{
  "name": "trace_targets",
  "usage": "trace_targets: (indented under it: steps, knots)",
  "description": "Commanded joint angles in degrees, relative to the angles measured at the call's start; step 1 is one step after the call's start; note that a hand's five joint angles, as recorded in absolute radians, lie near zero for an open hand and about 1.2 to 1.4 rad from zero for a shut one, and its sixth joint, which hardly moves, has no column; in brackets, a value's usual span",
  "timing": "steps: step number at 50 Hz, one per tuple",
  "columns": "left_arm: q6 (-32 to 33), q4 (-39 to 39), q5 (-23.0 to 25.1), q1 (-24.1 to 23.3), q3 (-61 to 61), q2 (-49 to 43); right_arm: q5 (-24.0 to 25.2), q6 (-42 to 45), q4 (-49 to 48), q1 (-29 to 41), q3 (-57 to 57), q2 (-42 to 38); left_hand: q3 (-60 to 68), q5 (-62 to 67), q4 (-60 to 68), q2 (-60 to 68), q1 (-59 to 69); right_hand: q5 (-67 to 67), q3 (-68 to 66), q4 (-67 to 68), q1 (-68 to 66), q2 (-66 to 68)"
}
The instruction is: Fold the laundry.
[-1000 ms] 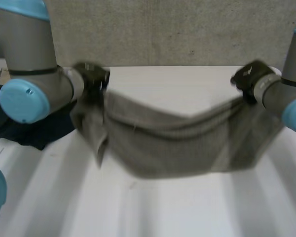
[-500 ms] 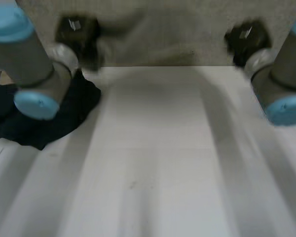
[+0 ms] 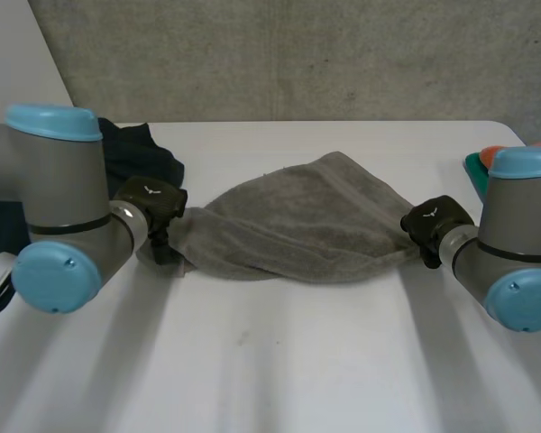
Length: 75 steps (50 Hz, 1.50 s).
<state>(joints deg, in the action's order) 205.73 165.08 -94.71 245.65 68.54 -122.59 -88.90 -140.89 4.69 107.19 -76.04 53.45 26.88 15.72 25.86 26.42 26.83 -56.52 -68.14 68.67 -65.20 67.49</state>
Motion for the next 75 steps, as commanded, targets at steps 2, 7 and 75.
trace_targets:
  steps: [2, 7, 75]
  knots:
    - [-0.15, 5.86, 1.28, 0.88, 10.72, 6.83, 0.75, -1.84, -1.79, -0.49, -5.34, 3.24, 3.84, 4.99, 4.86, 4.29, 3.89, -13.48, -11.86, 11.33, -14.80, 12.51]
    - [1.25, 9.73, 2.95, 1.50, 14.78, 7.63, 1.54, -1.76, -3.37, -0.49, -6.75, 3.41, 7.55, 8.71, 8.58, 8.01, 7.60, -13.48, -11.86, 11.33, -14.80, 12.51]
    - [-2.26, -18.24, 4.80, 2.73, -41.07, -12.67, -5.12, 13.11, 20.85, -2.87, 39.97, -7.64, 53.12, 54.28, 54.14, 53.58, 53.17, -13.48, -11.86, 11.33, -14.80, 12.51]
